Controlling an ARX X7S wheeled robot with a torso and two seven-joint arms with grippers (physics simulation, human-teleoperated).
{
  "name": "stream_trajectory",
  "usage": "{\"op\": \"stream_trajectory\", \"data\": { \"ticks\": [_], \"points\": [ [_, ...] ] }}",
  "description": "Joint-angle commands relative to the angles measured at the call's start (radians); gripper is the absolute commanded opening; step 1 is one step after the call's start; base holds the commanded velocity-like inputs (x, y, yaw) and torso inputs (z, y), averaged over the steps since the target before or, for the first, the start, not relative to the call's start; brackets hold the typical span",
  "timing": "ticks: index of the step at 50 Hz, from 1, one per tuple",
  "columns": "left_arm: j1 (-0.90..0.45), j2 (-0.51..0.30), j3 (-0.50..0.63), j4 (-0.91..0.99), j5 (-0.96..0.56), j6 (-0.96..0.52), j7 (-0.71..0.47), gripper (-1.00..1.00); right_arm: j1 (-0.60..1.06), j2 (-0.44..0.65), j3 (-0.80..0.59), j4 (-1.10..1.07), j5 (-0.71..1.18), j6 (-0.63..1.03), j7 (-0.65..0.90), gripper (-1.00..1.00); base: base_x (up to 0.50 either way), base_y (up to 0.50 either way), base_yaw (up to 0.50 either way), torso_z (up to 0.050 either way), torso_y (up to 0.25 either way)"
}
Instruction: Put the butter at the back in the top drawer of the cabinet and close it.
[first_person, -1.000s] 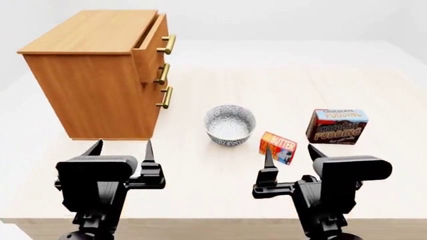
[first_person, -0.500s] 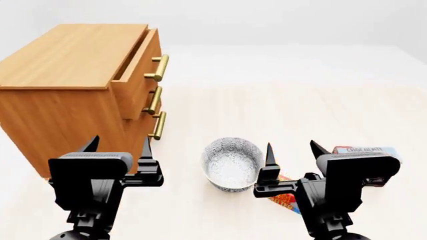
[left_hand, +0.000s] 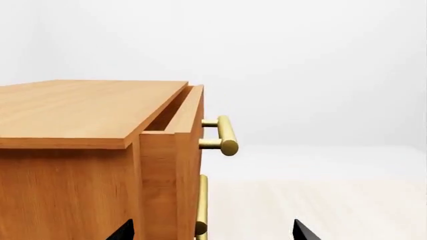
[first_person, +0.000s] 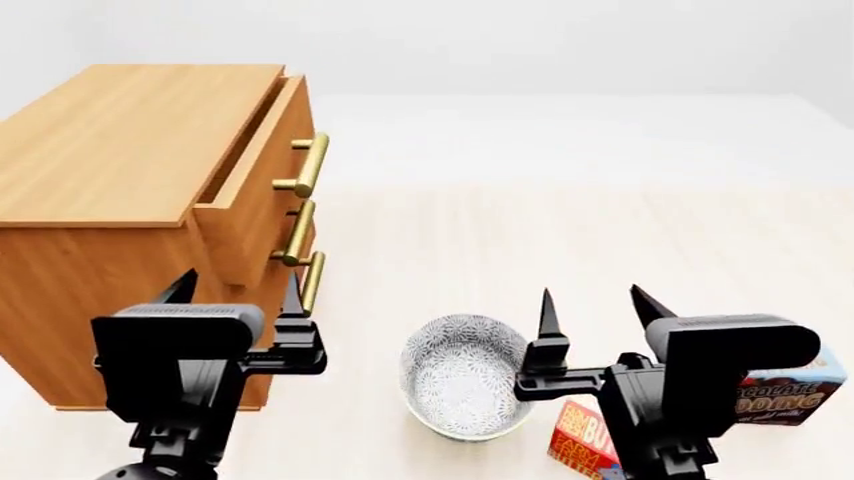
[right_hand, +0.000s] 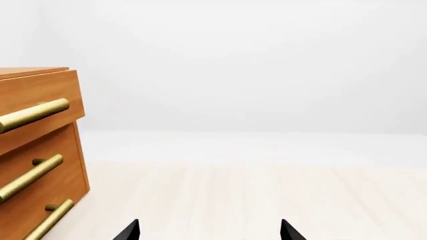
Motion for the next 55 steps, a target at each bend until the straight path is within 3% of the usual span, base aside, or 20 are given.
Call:
{"op": "stream_trajectory", "data": {
  "ticks": [1, 14, 31, 45, 55],
  "points": [
    [-0.045, -0.012, -0.013, 0.052, -0.056, -0.117, -0.024, 1.0, -0.048, 0.009, 0.013, -0.026, -0.001, -0.024, 0.01, 1.0, 0.0, 0.0, 0.0, 0.0, 0.0],
    [-0.198, -0.021, -0.077, 0.138, -0.196, -0.341, -0.049, 1.0, -0.088, 0.018, 0.037, -0.009, 0.018, -0.059, -0.007, 1.0, 0.0, 0.0, 0.0, 0.0, 0.0],
    [-0.568, 0.049, -0.293, 0.179, -0.478, -0.797, -0.162, 1.0, -0.109, 0.028, 0.055, -0.015, 0.038, -0.082, -0.013, 1.0, 0.0, 0.0, 0.0, 0.0, 0.0],
    [-0.852, -0.053, -0.194, -0.136, -0.914, -0.808, -0.554, 1.0, -0.107, 0.035, 0.046, -0.002, 0.044, -0.084, -0.014, 1.0, 0.0, 0.0, 0.0, 0.0, 0.0],
    [-1.041, -0.089, -0.056, -0.372, -0.984, -0.794, -0.639, 1.0, -0.106, 0.042, 0.045, -0.003, 0.052, -0.08, -0.012, 1.0, 0.0, 0.0, 0.0, 0.0, 0.0]
  ]
}}
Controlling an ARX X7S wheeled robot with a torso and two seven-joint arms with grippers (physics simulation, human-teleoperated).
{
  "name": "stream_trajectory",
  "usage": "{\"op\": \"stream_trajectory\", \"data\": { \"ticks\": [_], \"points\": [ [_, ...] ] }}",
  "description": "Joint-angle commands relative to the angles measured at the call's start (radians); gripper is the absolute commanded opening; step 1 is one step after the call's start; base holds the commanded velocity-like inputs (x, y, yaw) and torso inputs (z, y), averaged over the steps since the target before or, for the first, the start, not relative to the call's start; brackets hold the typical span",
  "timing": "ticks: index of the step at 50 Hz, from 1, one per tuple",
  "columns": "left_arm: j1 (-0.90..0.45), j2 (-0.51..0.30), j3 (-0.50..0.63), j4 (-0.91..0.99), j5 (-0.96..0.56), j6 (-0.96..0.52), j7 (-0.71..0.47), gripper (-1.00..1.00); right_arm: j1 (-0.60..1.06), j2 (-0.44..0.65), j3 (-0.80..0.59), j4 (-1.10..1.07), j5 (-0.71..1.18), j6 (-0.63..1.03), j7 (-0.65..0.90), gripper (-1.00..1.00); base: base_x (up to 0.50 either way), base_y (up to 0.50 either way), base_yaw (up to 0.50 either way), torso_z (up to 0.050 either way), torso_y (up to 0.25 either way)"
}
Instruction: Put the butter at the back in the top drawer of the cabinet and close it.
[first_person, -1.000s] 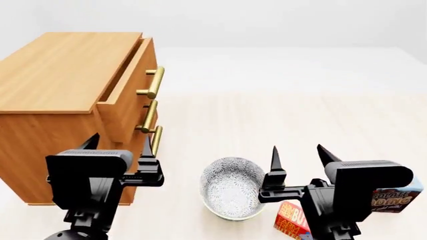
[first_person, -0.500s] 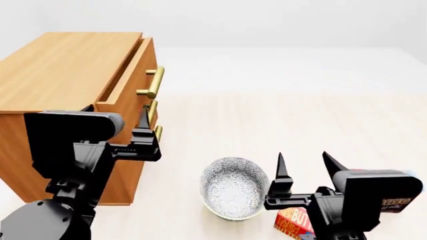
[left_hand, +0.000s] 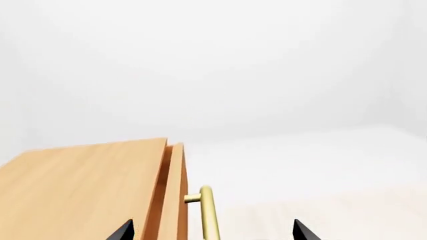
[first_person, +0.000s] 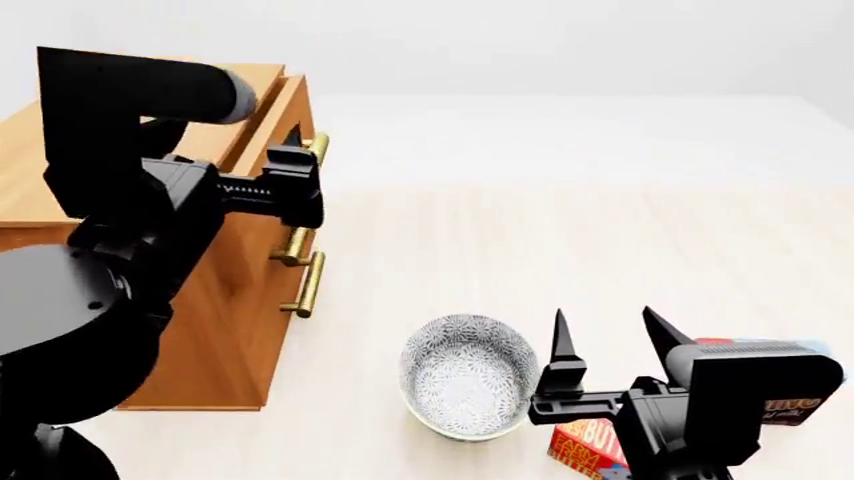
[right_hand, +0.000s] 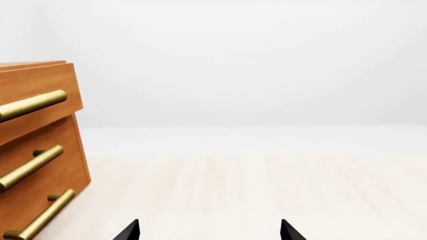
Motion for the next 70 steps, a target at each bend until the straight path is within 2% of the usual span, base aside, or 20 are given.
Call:
{"op": "stream_trajectory", "data": {
  "ticks": [1, 15, 25, 35, 47, 59, 70],
  "points": [
    [-0.224, -0.041, 0.119, -0.256, -0.142, -0.015, -0.137, 1.0, -0.001, 0.008, -0.001, 0.002, 0.009, 0.001, 0.001, 1.0, 0.0, 0.0, 0.0, 0.0, 0.0],
    [-0.467, -0.061, 0.361, -0.663, -0.262, -0.023, -0.237, 1.0, 0.004, 0.017, 0.011, 0.003, 0.032, 0.013, 0.004, 1.0, 0.0, 0.0, 0.0, 0.0, 0.0],
    [-0.606, -0.047, 0.512, -0.924, -0.253, -0.016, -0.186, 1.0, 0.007, 0.022, 0.016, 0.004, 0.047, 0.019, 0.008, 1.0, 0.0, 0.0, 0.0, 0.0, 0.0],
    [-0.707, -0.015, 0.589, -1.12, -0.235, 0.007, -0.149, 1.0, 0.005, 0.027, 0.02, 0.003, 0.056, 0.018, 0.009, 1.0, 0.0, 0.0, 0.0, 0.0, 0.0],
    [-0.755, 0.012, 0.664, -1.228, -0.214, 0.021, -0.071, 1.0, 0.003, 0.033, 0.021, 0.006, 0.061, 0.01, 0.01, 1.0, 0.0, 0.0, 0.0, 0.0, 0.0],
    [-0.776, 0.026, 0.758, -1.32, -0.138, 0.075, 0.058, 1.0, 0.001, 0.038, 0.019, 0.007, 0.064, 0.004, 0.013, 1.0, 0.0, 0.0, 0.0, 0.0, 0.0],
    [-0.78, 0.041, 0.809, -1.369, -0.097, 0.105, 0.117, 1.0, 0.002, 0.042, 0.016, 0.009, 0.066, 0.002, 0.017, 1.0, 0.0, 0.0, 0.0, 0.0, 0.0]
  ]
}}
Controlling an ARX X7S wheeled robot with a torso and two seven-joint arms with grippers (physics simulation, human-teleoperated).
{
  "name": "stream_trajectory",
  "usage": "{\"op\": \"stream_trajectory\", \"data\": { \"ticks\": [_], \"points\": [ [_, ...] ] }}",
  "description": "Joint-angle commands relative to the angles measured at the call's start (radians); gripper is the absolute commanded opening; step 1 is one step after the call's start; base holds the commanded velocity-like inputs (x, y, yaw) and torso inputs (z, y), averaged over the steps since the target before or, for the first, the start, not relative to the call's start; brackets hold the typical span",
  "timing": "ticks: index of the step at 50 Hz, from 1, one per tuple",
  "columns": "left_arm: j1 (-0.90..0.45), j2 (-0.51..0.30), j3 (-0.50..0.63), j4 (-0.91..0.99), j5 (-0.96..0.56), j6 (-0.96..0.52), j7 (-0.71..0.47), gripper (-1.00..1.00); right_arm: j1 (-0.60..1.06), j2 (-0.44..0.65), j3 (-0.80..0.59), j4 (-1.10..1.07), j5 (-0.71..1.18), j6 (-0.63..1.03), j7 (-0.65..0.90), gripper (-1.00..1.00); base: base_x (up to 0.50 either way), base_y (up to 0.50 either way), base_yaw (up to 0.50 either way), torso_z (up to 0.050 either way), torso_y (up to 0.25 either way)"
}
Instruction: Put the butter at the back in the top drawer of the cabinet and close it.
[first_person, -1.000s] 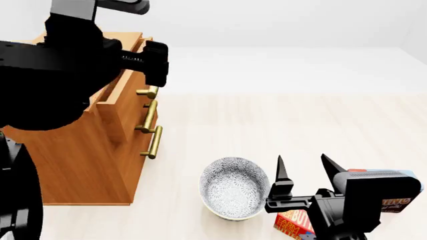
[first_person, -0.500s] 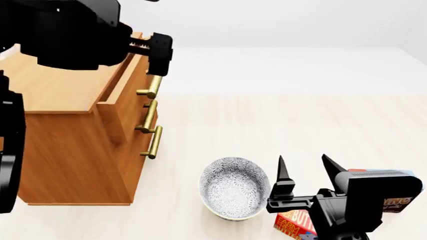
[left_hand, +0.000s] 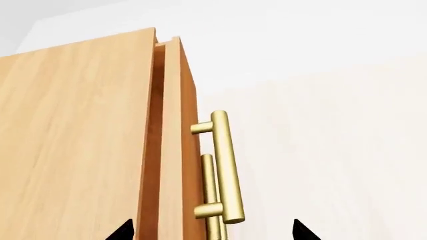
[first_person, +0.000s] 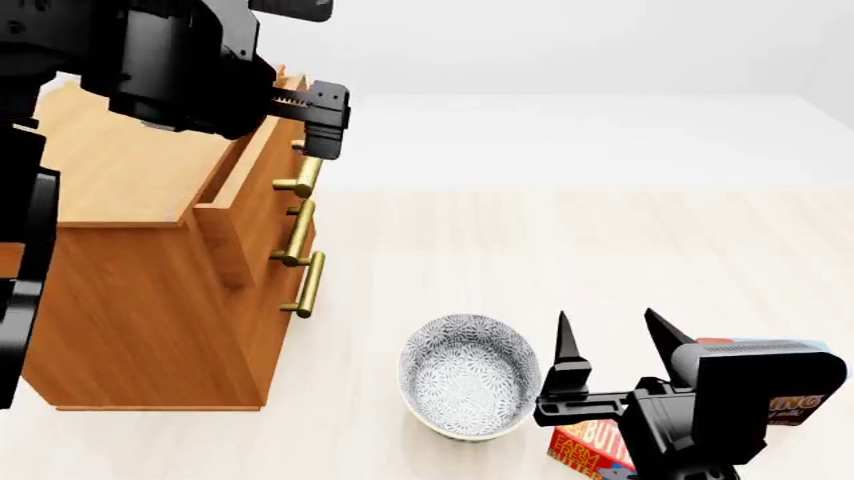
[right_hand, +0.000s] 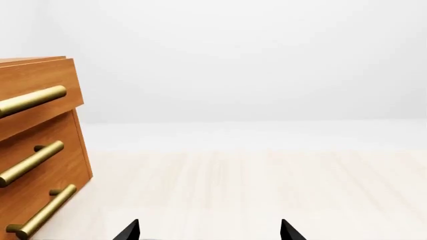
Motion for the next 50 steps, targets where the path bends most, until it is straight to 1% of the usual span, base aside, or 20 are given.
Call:
{"op": "stream_trajectory", "data": {
  "ticks": [1, 50],
  "points": [
    [-0.013, 0.016, 0.063, -0.066, 0.047, 0.035, 0.075, 1.0, 0.0, 0.005, -0.002, 0.002, 0.003, -0.004, 0.004, 1.0, 0.0, 0.0, 0.0, 0.0, 0.0],
    [-0.01, 0.07, 0.193, -0.213, 0.143, 0.117, 0.224, 1.0, -0.005, 0.024, 0.004, -0.004, 0.03, -0.015, 0.021, 1.0, 0.0, 0.0, 0.0, 0.0, 0.0]
  ]
}}
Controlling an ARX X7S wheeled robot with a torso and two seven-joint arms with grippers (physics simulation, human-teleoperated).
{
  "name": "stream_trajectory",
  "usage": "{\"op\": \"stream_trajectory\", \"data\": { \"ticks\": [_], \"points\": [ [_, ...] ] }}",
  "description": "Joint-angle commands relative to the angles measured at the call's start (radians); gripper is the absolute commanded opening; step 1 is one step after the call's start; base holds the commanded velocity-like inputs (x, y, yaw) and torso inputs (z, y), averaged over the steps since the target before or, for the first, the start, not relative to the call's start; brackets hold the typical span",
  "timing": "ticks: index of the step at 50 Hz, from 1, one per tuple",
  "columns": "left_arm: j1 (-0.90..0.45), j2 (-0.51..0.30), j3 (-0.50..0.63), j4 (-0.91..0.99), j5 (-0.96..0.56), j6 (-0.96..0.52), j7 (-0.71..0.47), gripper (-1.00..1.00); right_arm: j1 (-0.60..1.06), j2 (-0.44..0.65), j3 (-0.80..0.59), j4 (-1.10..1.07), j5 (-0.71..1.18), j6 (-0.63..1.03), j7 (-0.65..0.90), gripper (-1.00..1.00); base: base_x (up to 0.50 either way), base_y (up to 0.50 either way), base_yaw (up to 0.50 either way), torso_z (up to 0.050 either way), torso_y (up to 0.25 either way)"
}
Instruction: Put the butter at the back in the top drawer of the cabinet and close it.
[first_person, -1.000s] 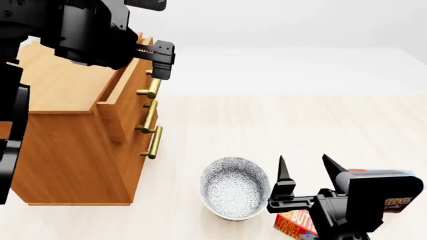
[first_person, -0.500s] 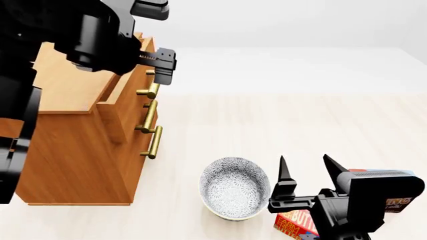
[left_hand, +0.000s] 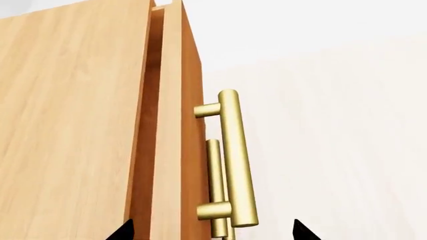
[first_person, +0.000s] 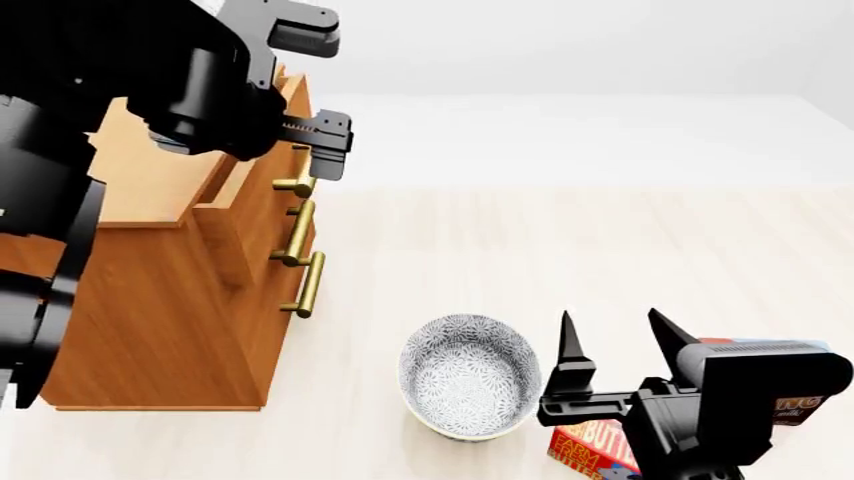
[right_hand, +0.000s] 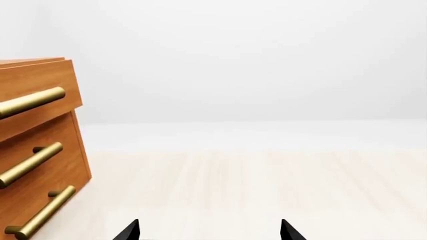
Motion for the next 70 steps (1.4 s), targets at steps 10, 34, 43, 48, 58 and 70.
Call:
{"op": "stream_trajectory", "data": {
  "ticks": [10, 34, 43, 48, 58, 70],
  "points": [
    [0.002, 0.029, 0.054, -0.074, 0.042, 0.034, 0.075, 1.0, -0.001, 0.008, 0.002, -0.007, 0.013, -0.001, 0.011, 1.0, 0.0, 0.0, 0.0, 0.0, 0.0],
    [-0.012, 0.079, 0.132, -0.225, 0.114, 0.092, 0.219, 1.0, -0.002, 0.016, 0.0, -0.005, 0.021, -0.008, 0.018, 1.0, 0.0, 0.0, 0.0, 0.0, 0.0],
    [-0.015, 0.09, 0.143, -0.259, 0.119, 0.092, 0.271, 1.0, -0.002, 0.019, -0.001, -0.006, 0.024, -0.011, 0.022, 1.0, 0.0, 0.0, 0.0, 0.0, 0.0],
    [-0.019, 0.097, 0.148, -0.28, 0.12, 0.092, 0.301, 1.0, -0.003, 0.02, 0.0, -0.006, 0.027, -0.012, 0.024, 1.0, 0.0, 0.0, 0.0, 0.0, 0.0],
    [-0.026, 0.118, 0.151, -0.334, 0.115, 0.082, 0.386, 1.0, -0.003, 0.023, 0.001, -0.007, 0.033, -0.012, 0.029, 1.0, 0.0, 0.0, 0.0, 0.0, 0.0],
    [-0.03, 0.139, 0.159, -0.379, 0.119, 0.08, 0.476, 1.0, -0.003, 0.027, 0.0, -0.007, 0.037, -0.014, 0.035, 1.0, 0.0, 0.0, 0.0, 0.0, 0.0]
  ]
}}
